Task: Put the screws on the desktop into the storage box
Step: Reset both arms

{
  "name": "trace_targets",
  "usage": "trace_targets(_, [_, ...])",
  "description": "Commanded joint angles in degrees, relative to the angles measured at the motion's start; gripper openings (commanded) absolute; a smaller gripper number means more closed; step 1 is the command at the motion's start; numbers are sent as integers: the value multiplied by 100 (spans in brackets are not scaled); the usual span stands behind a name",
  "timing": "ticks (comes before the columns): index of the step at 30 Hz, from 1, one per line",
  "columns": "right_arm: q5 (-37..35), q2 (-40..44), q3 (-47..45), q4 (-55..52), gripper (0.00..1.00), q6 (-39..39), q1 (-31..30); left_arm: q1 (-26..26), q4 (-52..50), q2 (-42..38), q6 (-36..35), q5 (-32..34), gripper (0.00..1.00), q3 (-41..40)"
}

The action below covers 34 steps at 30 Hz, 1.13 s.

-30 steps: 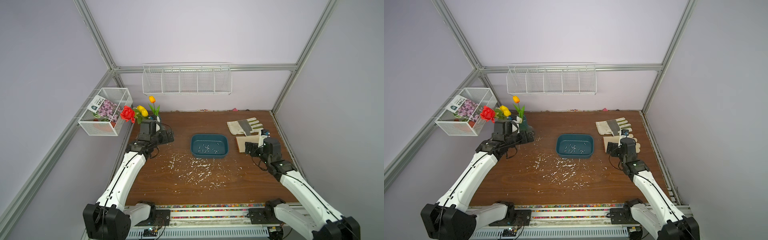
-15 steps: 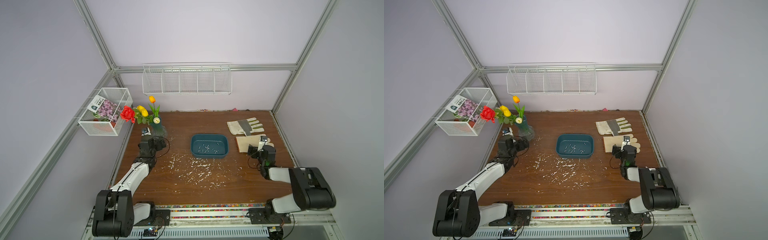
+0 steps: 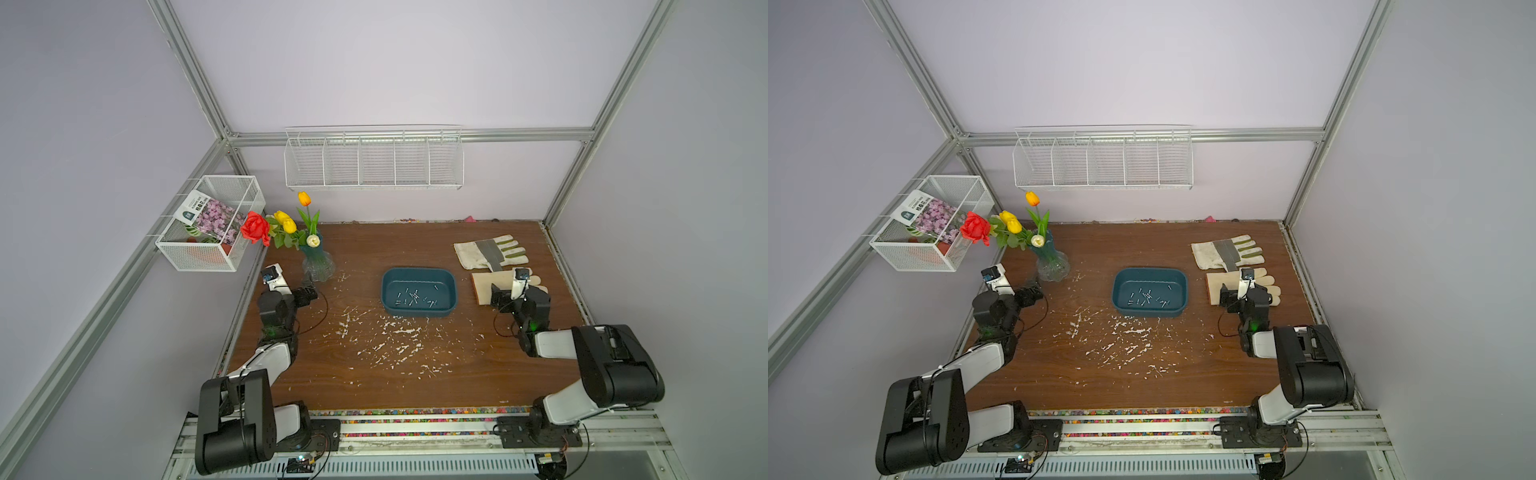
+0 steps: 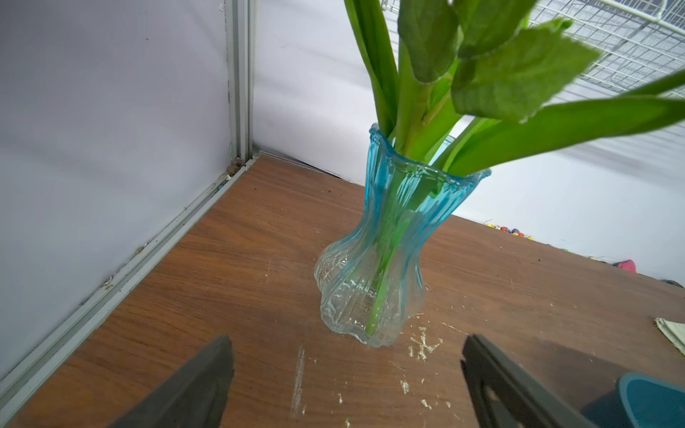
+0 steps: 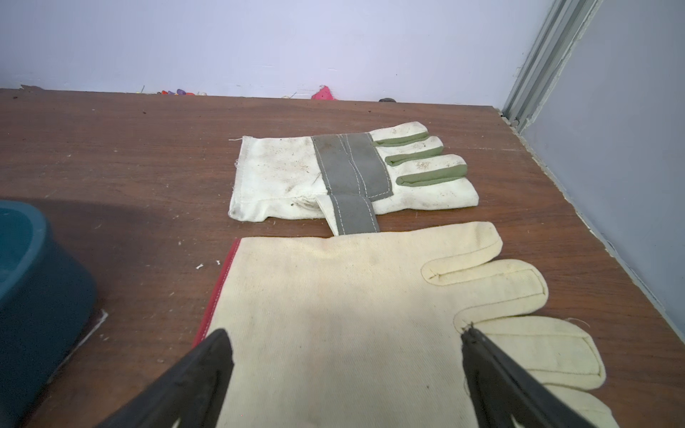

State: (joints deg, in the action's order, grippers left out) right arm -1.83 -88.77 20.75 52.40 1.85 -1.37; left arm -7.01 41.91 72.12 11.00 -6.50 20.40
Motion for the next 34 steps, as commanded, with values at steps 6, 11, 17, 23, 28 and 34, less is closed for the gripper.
trace_targets(6, [2,-51,24,173,99,-47,12,-11,-25,-244,-278,-13,100,-129])
trace_targets(11, [2,-52,25,173,99,-46,9,-11,1073,235,-432,42,100,-614])
trace_targets(17, [7,-53,18,164,99,-48,7,-19,2744,1750,-733,-665,100,-582])
trace_targets(23, [-22,-57,29,153,99,-41,11,128,1482,1577,-923,-428,100,-81])
trace_targets(28, [-28,-52,44,125,99,-38,8,129,1671,1639,-905,-425,100,-134])
trace_targets(34, [-29,-48,33,156,99,-43,10,129,1665,1630,-905,-430,100,-141])
